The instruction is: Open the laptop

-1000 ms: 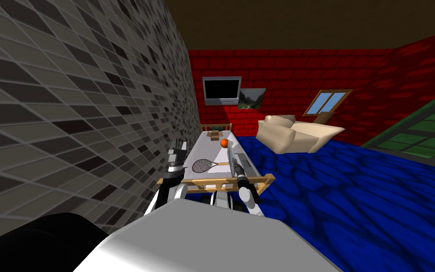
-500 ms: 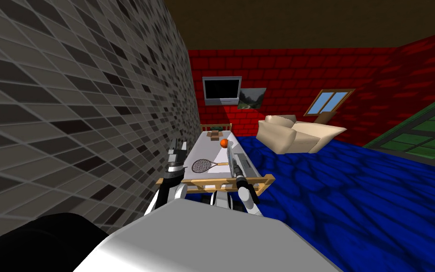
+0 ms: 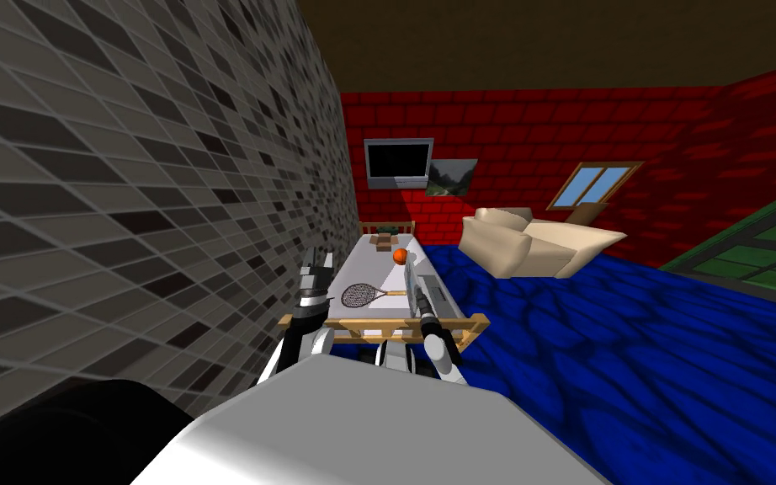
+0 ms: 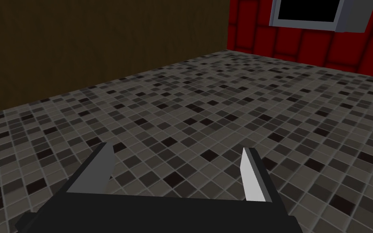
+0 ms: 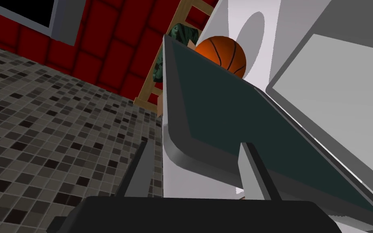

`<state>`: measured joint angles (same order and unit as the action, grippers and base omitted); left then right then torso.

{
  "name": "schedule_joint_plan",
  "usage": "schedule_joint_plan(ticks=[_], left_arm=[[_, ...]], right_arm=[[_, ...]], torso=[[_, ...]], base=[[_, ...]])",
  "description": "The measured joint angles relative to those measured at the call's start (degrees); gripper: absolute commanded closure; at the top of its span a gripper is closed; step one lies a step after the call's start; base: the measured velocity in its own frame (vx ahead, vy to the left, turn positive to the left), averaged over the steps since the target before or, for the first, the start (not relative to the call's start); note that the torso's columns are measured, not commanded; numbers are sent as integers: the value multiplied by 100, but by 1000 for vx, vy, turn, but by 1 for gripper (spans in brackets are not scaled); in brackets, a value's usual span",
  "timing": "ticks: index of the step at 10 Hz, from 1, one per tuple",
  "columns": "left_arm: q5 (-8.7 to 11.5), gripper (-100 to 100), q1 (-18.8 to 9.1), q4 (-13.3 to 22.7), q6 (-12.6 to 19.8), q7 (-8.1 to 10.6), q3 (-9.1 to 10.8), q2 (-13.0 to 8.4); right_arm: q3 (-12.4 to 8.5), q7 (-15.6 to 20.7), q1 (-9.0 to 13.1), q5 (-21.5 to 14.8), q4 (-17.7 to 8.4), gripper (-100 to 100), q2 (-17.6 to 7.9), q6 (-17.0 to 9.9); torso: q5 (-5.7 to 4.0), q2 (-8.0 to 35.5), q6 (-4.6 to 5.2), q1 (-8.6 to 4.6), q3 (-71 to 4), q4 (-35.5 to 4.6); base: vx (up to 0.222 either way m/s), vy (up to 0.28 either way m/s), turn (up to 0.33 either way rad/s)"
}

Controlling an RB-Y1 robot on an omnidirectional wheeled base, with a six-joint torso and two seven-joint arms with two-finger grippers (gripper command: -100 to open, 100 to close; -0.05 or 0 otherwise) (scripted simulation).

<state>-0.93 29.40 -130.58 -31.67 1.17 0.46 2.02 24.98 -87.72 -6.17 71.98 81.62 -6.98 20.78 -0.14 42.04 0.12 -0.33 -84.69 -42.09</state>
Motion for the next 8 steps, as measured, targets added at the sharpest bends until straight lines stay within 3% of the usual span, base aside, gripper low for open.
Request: schedule_joint_plan(ticks=[8], left_arm=[[0,0,0,0,0,0,0,0]], right_arm=[[337,-1057,-79,191,-28,100,-217,403]], torso=[[0,-14,-22,24,-8,12]], base=[[18,-94,44]])
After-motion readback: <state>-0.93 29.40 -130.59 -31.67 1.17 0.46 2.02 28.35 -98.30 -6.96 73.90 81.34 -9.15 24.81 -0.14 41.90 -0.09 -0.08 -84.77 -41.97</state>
